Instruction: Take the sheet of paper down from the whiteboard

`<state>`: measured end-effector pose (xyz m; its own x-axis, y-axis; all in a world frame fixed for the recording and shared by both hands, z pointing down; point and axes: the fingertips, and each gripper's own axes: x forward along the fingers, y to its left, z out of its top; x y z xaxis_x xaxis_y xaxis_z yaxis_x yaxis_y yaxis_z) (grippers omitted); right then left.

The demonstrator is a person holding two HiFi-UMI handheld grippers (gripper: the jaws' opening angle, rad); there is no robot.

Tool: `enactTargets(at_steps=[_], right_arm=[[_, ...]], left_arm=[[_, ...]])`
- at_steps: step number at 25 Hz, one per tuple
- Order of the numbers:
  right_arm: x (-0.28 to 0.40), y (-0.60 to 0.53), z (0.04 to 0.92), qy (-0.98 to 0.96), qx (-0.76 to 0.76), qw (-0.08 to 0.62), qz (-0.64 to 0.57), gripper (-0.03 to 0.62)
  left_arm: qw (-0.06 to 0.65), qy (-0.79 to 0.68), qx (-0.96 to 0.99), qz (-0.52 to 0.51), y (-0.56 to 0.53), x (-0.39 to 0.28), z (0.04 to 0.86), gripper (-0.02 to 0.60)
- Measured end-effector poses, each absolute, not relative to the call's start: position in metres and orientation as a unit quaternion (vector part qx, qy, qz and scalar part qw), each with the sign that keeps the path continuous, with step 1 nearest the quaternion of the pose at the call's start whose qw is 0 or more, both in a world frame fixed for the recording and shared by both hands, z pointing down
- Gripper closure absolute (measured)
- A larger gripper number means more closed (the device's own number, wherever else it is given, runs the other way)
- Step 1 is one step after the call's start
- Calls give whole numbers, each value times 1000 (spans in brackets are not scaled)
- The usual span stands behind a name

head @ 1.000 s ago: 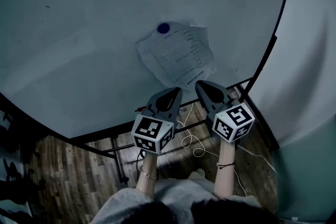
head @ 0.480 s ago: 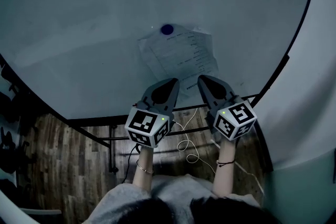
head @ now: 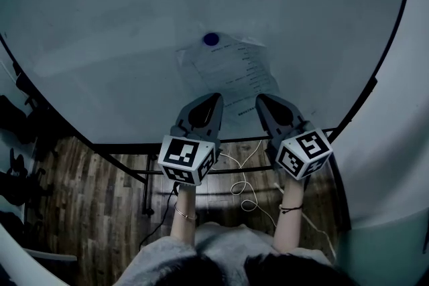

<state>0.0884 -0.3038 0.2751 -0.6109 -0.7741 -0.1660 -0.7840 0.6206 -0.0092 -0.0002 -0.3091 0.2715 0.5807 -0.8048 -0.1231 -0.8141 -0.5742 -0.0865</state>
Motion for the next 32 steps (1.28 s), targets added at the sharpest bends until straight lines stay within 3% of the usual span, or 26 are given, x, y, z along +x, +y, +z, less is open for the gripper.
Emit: enactTargets(at_steps=[11, 18, 24, 27, 32], right_arm=[[108, -312, 250, 877, -468, 90, 58, 594], [115, -322, 240, 861, -499, 54, 86, 592], [119, -328, 242, 855, -509, 32, 96, 591], [121, -331, 240, 857, -506, 25, 98, 544], [121, -336, 240, 866, -488, 5, 110, 522]], left_arm=[[133, 491, -861, 21, -331, -11, 224, 574], [190, 505, -842, 23, -333, -8, 201, 559], [198, 511, -836, 17, -337, -10, 193, 523], [195, 520, -831, 8, -343, -12, 192, 497], [208, 533, -820, 8, -343, -9, 181, 482]])
